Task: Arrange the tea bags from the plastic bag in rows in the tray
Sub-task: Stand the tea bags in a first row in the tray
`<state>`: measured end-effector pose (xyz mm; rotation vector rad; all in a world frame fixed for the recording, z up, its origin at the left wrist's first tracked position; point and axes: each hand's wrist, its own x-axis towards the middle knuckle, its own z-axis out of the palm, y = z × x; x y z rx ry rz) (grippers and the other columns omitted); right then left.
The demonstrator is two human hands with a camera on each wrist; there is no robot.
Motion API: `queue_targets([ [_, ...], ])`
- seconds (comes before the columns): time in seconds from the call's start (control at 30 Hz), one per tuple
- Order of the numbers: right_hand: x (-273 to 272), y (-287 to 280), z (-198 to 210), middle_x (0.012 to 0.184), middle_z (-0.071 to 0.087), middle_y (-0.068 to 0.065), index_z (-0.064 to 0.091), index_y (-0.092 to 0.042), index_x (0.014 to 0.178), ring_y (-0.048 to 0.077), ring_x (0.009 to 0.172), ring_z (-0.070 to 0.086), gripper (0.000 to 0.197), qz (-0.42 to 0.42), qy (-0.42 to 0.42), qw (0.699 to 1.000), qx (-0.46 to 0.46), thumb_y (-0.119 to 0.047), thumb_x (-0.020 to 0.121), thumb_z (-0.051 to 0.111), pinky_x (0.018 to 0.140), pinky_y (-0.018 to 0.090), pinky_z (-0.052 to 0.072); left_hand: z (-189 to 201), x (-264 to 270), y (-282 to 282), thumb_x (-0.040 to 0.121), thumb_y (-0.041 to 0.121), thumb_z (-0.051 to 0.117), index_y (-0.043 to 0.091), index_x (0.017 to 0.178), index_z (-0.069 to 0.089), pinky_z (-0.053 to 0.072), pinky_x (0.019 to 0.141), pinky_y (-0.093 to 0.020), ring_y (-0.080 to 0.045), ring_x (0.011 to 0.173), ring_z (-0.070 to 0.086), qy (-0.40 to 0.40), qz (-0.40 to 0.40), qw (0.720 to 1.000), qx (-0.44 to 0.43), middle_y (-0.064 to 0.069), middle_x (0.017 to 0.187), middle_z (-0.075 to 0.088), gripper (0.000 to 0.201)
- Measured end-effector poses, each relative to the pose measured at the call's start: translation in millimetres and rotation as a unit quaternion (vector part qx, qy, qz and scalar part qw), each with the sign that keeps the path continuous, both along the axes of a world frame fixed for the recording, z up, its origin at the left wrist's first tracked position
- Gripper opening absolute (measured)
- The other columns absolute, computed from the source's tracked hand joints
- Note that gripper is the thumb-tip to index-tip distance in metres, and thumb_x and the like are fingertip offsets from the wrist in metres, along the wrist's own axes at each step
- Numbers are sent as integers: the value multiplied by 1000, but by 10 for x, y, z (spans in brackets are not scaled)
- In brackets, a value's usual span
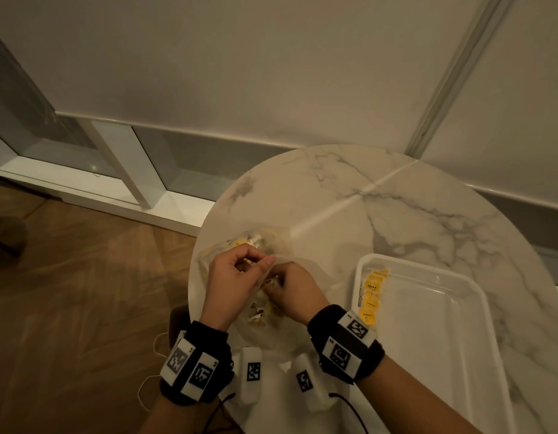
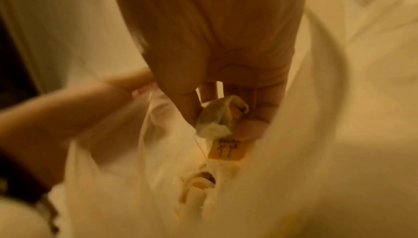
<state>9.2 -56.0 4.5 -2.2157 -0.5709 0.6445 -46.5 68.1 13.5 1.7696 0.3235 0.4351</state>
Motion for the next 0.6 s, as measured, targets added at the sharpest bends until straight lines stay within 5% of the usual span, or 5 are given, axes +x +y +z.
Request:
queue_targets([
  [0.13,-87,125,-165,123,56,9,53,-18,130,26,110,55,49,98,-45,986,-128,-32,86,66,95,38,48,4,21,-1,82,12,78,14,74,70,47,59,-21,-12,57,51,3,0,1000,3,6,69,67,11],
  [0.23,-221,236,-309,139,44,19,49,-11,132,35,128,40,47,206,-146,933,-256,-35,92,56,110,46,34,-16,8,8,82,14,78,14,75,70,46,59,-20,-8,56,51,11,0,1000,4,9,68,67,10],
  [0.3,-262,328,-433,146,39,19,39,-9,143,37,134,35,55,223,-182,914,-286,-35,95,51,115,52,25,-31,-9,14,82,17,78,16,76,71,52,60,-29,-20,59,57,18,4,1000,2,5,72,69,9],
  [0.4,-220,415,-463,143,47,16,43,-12,143,35,128,47,50,190,-160,936,-249,-31,98,46,110,50,35,-76,-31,44,82,19,78,21,76,72,56,67,-42,-35,70,64,29,20,999,-1,2,75,71,9],
  [0.6,-78,274,-274,120,66,9,64,-14,121,27,103,65,30,90,-3,986,-140,-22,92,61,85,33,53,-144,-40,111,83,13,76,19,79,71,52,62,-30,-16,61,57,20,35,999,10,3,77,70,10],
])
